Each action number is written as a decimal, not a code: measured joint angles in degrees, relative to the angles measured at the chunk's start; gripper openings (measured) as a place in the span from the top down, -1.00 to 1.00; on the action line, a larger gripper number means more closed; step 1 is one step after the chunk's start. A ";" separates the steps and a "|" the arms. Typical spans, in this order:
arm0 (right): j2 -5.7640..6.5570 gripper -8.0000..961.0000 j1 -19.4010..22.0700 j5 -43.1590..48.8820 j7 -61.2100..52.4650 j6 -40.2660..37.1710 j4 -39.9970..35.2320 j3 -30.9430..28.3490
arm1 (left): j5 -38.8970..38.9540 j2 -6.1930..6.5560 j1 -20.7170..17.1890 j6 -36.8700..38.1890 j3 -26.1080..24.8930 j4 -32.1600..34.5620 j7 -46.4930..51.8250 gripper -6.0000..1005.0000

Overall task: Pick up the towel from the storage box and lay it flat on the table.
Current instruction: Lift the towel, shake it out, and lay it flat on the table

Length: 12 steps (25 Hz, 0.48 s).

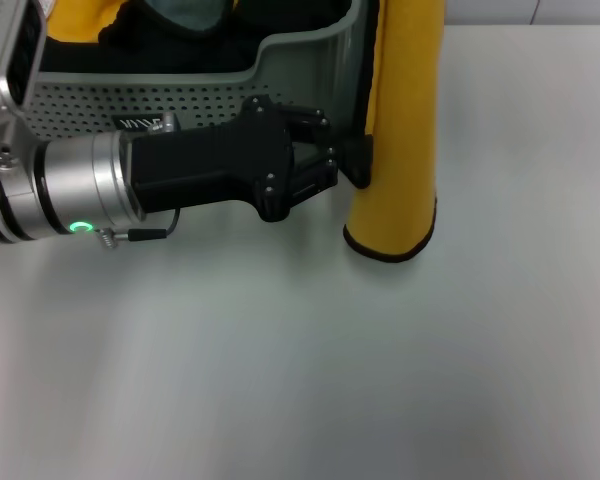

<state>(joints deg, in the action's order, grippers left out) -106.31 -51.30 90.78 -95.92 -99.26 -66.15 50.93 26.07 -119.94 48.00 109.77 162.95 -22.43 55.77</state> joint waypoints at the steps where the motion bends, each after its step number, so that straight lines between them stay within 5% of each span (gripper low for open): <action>1: -0.02 0.94 -0.09 0.01 -0.10 0.14 0.00 -0.05 | 0.11 -0.01 -0.19 -0.60 0.00 0.59 -0.01 0.70; 12: -0.22 0.93 -1.26 0.12 -1.32 2.41 -0.03 0.14 | 2.05 -0.03 -2.29 -7.08 0.00 5.04 -1.34 0.68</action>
<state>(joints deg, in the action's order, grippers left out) -106.53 -52.56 90.90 -97.24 -96.85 -66.18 51.07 28.12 -119.97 45.72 102.69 162.95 -17.39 54.43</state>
